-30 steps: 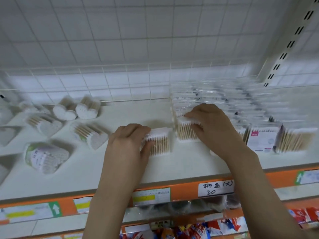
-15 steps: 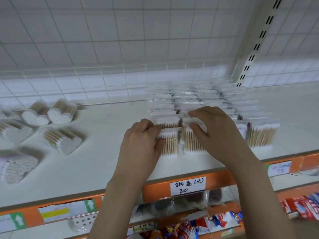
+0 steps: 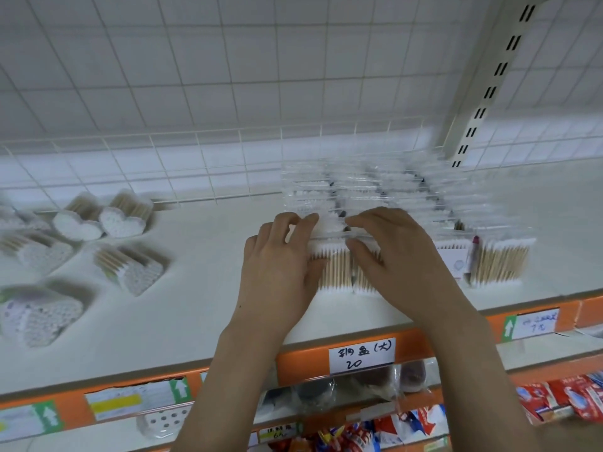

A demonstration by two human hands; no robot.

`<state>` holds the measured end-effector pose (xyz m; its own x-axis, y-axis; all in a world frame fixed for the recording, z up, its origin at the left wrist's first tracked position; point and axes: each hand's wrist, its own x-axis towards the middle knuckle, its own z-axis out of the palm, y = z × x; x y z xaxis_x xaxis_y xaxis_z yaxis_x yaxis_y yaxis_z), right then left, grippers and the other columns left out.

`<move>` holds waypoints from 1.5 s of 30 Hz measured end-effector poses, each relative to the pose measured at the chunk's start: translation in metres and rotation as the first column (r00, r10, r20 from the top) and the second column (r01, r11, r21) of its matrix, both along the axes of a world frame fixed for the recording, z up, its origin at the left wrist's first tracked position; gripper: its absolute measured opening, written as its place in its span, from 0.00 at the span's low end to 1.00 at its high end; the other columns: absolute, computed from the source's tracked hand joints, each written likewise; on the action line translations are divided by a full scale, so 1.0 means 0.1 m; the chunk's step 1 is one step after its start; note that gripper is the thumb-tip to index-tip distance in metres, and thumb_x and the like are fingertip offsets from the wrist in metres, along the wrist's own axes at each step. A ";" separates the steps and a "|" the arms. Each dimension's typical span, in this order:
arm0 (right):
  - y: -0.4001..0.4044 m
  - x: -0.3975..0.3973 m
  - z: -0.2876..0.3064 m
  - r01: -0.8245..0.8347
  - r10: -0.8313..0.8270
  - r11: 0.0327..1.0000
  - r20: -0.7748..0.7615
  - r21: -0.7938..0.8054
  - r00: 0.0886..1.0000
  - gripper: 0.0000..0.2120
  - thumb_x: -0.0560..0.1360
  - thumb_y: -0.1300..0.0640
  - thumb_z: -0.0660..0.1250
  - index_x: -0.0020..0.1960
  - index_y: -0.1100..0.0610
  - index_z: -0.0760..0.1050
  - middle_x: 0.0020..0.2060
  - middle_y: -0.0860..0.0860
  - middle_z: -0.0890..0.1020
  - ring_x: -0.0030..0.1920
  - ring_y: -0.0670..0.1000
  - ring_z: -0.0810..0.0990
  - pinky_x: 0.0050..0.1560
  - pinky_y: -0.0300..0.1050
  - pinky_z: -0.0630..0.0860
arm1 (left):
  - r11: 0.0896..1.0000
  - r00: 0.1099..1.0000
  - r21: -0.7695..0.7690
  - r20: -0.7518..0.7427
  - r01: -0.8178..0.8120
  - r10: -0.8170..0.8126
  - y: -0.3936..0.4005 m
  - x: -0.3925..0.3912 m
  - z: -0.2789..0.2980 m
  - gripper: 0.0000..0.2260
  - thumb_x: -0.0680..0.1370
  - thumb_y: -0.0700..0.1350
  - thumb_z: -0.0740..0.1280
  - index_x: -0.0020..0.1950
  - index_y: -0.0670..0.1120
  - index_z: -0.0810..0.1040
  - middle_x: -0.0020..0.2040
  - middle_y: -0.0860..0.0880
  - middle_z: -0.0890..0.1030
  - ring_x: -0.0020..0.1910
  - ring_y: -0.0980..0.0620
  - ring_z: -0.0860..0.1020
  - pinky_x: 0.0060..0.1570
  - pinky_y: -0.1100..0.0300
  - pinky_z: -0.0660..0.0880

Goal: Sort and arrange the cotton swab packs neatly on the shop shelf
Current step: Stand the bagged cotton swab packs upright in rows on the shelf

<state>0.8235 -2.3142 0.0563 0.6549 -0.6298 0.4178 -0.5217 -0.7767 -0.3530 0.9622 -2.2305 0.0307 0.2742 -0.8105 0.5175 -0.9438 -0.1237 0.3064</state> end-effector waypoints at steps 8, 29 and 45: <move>0.27 0.59 -0.01 -0.089 0.089 0.996 -0.006 0.015 0.996 0.12 0.75 0.59 0.66 0.57 0.60 0.77 0.52 0.53 0.80 0.55 0.54 0.75 0.57 0.44 0.67 | 0.984 0.984 0.026 0.020 -0.177 0.176 0.54 0.54 0.13 0.19 0.72 0.48 0.71 0.62 0.45 0.76 0.57 0.45 0.77 0.54 0.42 0.75 0.51 0.49 0.70; 2.26 2.90 -0.08 -0.326 0.329 0.939 -0.010 0.112 0.944 0.12 0.76 0.57 0.64 0.59 0.56 0.76 0.53 0.49 0.79 0.56 0.50 0.73 0.53 0.34 0.62 | 0.892 0.890 0.108 -0.085 -0.439 0.448 3.03 2.77 0.14 0.12 0.72 0.43 0.71 0.54 0.43 0.80 0.51 0.45 0.80 0.49 0.39 0.78 0.48 0.48 0.71; 2.79 3.50 -0.18 -0.422 0.428 0.894 -0.005 0.151 0.904 0.11 0.74 0.62 0.68 0.56 0.60 0.79 0.51 0.54 0.80 0.54 0.55 0.76 0.52 0.30 0.61 | 0.840 0.835 0.082 -0.089 -0.537 0.543 3.72 3.25 0.15 0.09 0.73 0.47 0.70 0.50 0.45 0.81 0.46 0.48 0.82 0.44 0.43 0.79 0.45 0.49 0.73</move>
